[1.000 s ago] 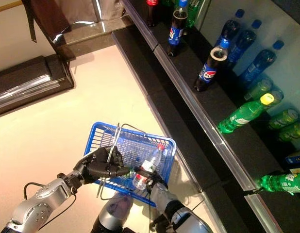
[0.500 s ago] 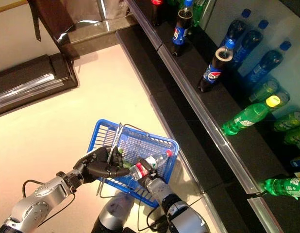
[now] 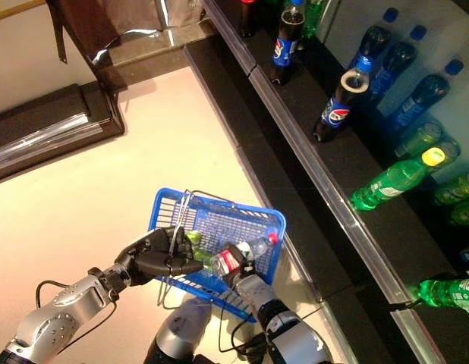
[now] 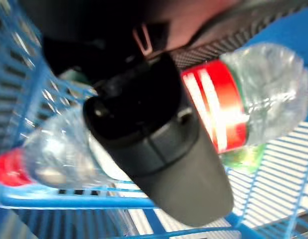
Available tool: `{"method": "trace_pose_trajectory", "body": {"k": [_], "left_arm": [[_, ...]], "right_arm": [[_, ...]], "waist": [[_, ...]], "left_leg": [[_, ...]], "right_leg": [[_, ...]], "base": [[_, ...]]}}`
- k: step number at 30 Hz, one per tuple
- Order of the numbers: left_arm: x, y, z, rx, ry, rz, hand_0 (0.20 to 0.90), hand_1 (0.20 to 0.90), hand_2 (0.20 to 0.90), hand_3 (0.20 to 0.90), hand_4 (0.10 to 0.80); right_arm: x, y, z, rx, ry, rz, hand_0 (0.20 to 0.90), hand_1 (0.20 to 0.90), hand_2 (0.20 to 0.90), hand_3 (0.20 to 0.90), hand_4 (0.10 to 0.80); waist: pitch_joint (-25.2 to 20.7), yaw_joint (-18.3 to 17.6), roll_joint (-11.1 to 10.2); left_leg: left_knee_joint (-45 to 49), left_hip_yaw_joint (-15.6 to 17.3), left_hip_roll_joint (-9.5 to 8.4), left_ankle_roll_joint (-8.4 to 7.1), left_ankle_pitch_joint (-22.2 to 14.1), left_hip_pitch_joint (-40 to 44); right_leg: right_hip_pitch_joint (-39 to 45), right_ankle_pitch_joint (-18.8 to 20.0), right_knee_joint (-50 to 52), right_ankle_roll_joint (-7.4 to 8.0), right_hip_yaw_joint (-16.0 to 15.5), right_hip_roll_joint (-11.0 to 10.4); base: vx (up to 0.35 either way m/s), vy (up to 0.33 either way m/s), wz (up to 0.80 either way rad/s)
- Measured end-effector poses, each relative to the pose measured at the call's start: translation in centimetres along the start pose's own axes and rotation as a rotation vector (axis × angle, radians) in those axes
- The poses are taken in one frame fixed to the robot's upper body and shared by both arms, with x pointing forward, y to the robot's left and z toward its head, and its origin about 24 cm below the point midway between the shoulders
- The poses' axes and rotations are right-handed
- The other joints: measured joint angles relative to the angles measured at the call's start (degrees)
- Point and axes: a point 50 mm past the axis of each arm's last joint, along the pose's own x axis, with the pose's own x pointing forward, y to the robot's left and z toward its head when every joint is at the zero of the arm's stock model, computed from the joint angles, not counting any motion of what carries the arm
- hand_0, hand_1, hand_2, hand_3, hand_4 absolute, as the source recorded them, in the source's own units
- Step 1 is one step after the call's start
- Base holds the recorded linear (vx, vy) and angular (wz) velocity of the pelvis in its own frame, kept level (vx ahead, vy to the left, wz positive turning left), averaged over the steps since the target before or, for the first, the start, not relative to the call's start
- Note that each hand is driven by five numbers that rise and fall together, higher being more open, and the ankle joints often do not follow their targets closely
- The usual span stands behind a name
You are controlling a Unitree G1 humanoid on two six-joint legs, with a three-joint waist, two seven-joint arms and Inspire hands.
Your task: Pick up the drink and place into the basket.
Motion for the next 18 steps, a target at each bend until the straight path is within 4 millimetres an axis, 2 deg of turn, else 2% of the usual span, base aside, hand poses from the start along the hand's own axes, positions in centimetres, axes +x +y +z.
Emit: {"method": "trace_pose_trajectory", "body": {"k": [11, 15, 18], "left_arm": [[-0.1, 0.6, -0.3, -0.009, 0.022, 0.068, 0.3, 0.3, 0.3, 0.2, 0.1], [-0.5, 1.2, -0.2, -0.018, 0.014, 0.105, 0.3, 0.3, 0.3, 0.2, 0.1], [-1.2, 1.7, -0.5, -0.03, 0.017, 0.138, 0.3, 0.3, 0.3, 0.2, 0.1]], "right_arm": [[-1.2, 3.5, 1.2, -0.042, -0.079, 0.184, 0.9, 0.9, 0.9, 0.9, 0.8], [-2.9, 5.1, 0.1, -0.138, -0.098, 0.322, 0.9, 0.9, 0.9, 0.9, 0.8], [-5.2, 5.7, -0.5, -0.235, -0.14, 0.464, 0.9, 0.9, 0.9, 0.9, 0.8]], "waist": [[0.3, -0.1, -0.6], [1.1, -0.7, -2.6], [1.7, -1.8, -4.2]], "left_leg": [[-0.2, 0.2, 0.55, 0.0, 0.0, 0.0], [-0.4, 1.0, 1.12, -0.01, 0.0, 0.0], [-0.4, 1.6, 1.64, -0.08, 0.0, -0.9]], "right_leg": [[0.0, 0.3, -0.8, -0.23, 0.0, 0.7], [-0.4, 0.6, -1.4, -0.38, 0.2, 1.3], [-0.6, 1.7, -2.9, -0.59, 0.4, 2.0]], "base": [[-0.003, -0.003, 0.0], [-0.051, -0.038, -0.09], [-0.056, -0.027, -0.09]]}}
